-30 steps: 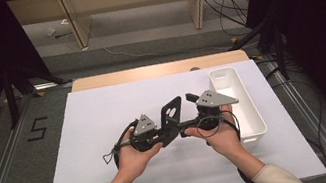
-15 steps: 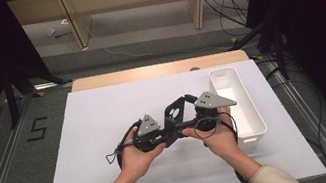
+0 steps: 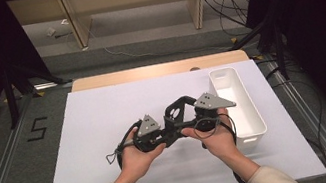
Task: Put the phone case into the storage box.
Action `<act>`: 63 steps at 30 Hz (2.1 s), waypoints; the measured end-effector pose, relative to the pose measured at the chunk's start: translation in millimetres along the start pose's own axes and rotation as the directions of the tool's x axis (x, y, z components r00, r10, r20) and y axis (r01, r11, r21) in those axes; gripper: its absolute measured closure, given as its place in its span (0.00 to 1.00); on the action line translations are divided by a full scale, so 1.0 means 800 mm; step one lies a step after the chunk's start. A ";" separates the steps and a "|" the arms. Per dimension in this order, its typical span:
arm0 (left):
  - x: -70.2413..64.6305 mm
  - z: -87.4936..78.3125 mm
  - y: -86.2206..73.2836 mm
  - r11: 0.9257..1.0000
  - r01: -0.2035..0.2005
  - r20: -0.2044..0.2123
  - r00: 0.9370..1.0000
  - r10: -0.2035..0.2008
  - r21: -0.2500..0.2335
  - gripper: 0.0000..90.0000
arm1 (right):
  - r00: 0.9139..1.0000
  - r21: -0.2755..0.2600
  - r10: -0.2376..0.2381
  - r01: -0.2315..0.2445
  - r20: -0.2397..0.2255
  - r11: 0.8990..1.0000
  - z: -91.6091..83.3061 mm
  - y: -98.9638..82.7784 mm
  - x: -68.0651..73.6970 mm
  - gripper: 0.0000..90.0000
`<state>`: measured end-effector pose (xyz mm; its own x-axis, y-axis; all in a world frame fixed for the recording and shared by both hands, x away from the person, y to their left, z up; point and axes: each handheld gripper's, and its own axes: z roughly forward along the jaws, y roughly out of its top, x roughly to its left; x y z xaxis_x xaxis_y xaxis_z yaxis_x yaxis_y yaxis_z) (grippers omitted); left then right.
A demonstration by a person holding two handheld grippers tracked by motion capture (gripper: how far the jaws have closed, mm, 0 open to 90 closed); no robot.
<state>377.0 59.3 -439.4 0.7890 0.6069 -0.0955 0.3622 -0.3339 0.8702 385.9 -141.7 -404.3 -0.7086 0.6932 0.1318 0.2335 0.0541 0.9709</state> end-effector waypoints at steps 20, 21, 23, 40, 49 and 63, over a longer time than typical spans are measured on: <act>0.000 0.000 0.000 1.000 -0.006 0.003 1.000 0.006 -0.008 0.88 | 1.000 -0.002 -0.005 0.005 0.023 1.000 -0.003 0.001 0.003 0.15; 0.000 -0.001 0.000 1.000 -0.009 0.003 1.000 0.009 -0.008 0.88 | 1.000 -0.002 -0.004 0.004 0.025 1.000 -0.003 0.001 0.004 0.15; 0.000 -0.001 0.001 1.000 -0.016 -0.001 1.000 0.016 -0.005 0.88 | 1.000 -0.002 -0.006 0.006 0.027 1.000 -0.004 0.002 0.004 0.15; 0.002 -0.008 0.000 0.999 -0.014 0.007 1.000 0.015 -0.042 0.49 | 0.999 -0.016 -0.004 0.005 0.049 1.000 -0.009 0.008 0.001 0.16; 0.002 -0.024 -0.001 0.997 -0.008 0.001 1.000 0.009 -0.070 0.14 | 0.998 -0.034 0.001 0.001 0.064 0.999 -0.015 0.014 -0.006 0.16; 0.006 -0.053 -0.007 0.996 -0.018 -0.046 0.999 0.014 -0.088 0.00 | 0.997 -0.042 0.000 0.003 0.081 0.999 -0.019 0.018 -0.012 0.16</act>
<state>357.7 94.4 -424.5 0.7705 0.6345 -0.0611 0.3029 -0.2801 0.9109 385.8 -158.2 -388.1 -0.6522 0.7493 0.1152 0.2028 0.0259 0.9789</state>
